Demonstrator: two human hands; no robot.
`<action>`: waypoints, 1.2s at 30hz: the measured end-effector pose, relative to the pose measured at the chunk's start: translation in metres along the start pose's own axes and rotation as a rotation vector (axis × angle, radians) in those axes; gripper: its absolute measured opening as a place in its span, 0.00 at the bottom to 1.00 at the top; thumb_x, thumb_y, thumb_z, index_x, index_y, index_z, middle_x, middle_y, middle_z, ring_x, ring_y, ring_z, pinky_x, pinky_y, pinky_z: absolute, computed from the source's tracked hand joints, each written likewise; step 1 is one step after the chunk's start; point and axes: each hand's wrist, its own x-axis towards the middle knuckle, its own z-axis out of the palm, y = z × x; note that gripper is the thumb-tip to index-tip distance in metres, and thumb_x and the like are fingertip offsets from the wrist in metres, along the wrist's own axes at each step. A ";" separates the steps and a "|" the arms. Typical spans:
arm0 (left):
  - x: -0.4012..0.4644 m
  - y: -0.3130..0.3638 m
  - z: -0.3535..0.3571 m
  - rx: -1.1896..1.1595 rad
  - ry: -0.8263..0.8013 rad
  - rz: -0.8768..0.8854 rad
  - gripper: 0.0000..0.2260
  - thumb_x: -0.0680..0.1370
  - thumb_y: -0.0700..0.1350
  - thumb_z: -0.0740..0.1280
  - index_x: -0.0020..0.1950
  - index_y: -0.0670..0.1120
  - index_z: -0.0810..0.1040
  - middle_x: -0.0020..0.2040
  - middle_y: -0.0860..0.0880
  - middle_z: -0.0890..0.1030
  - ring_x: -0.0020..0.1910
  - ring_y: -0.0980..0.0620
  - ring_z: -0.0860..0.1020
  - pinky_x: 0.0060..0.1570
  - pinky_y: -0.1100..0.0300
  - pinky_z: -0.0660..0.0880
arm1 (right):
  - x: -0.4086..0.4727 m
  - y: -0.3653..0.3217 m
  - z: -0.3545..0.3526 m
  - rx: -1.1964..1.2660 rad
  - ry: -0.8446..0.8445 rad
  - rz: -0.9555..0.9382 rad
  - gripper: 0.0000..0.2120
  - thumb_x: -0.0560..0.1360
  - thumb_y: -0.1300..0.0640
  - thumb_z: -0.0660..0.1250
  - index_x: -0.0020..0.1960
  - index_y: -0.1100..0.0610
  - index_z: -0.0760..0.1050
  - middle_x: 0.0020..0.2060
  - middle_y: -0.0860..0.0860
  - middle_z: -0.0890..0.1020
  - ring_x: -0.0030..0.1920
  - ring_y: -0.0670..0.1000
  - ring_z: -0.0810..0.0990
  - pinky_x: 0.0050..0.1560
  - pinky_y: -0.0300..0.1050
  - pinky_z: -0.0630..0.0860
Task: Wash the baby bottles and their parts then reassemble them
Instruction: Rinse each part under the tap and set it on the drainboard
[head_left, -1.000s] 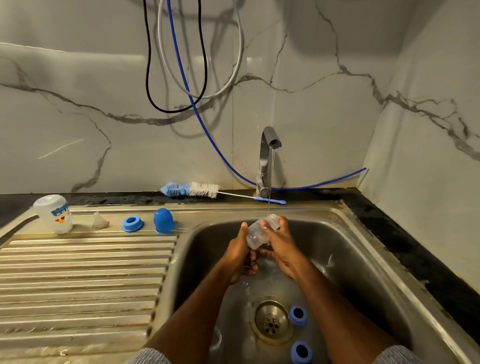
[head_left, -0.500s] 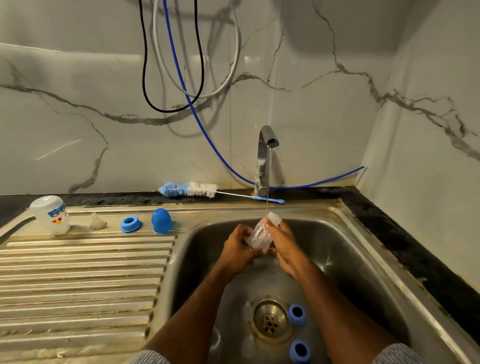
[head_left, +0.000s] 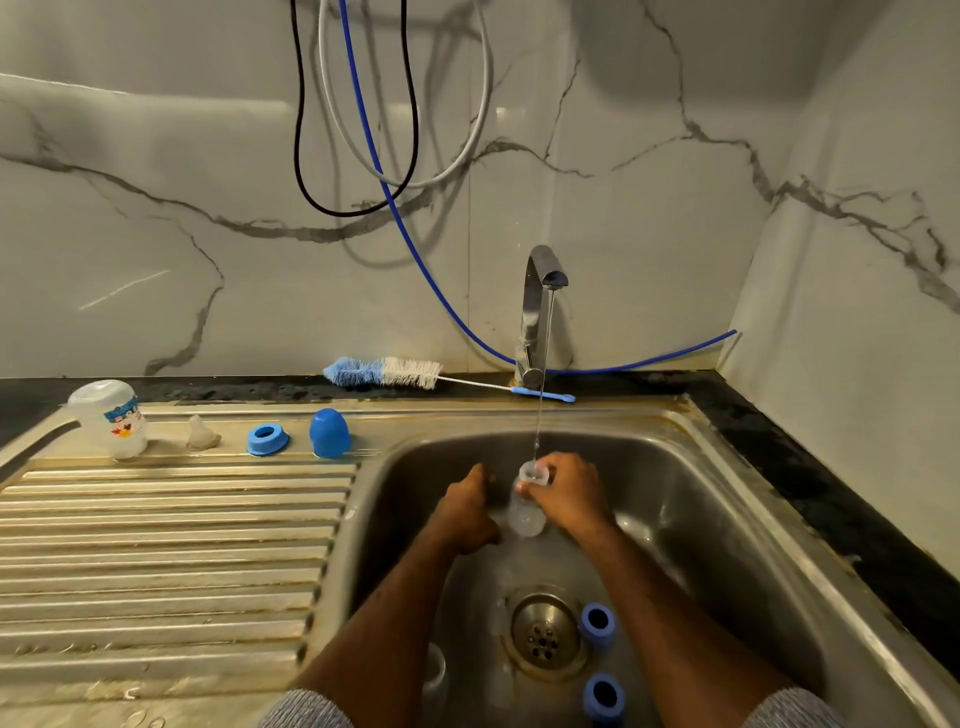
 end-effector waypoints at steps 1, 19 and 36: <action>0.000 -0.001 0.000 0.021 -0.008 -0.003 0.38 0.69 0.38 0.80 0.75 0.49 0.65 0.70 0.44 0.74 0.68 0.44 0.75 0.65 0.47 0.76 | 0.001 0.000 -0.001 0.008 0.027 -0.012 0.12 0.72 0.51 0.77 0.54 0.51 0.82 0.47 0.48 0.84 0.49 0.49 0.82 0.51 0.46 0.80; -0.005 0.010 0.004 -0.400 -0.007 0.039 0.23 0.75 0.47 0.76 0.63 0.49 0.67 0.55 0.48 0.78 0.50 0.51 0.81 0.37 0.62 0.80 | 0.007 -0.013 -0.003 0.078 -0.066 0.051 0.13 0.79 0.40 0.65 0.53 0.49 0.77 0.45 0.48 0.81 0.43 0.44 0.78 0.39 0.39 0.72; -0.010 0.017 0.004 -0.686 -0.204 -0.026 0.16 0.85 0.54 0.60 0.72 0.54 0.70 0.57 0.44 0.82 0.47 0.47 0.86 0.37 0.57 0.80 | 0.003 -0.016 -0.014 0.409 -0.160 0.263 0.15 0.82 0.45 0.61 0.66 0.49 0.72 0.54 0.52 0.80 0.52 0.53 0.79 0.42 0.46 0.77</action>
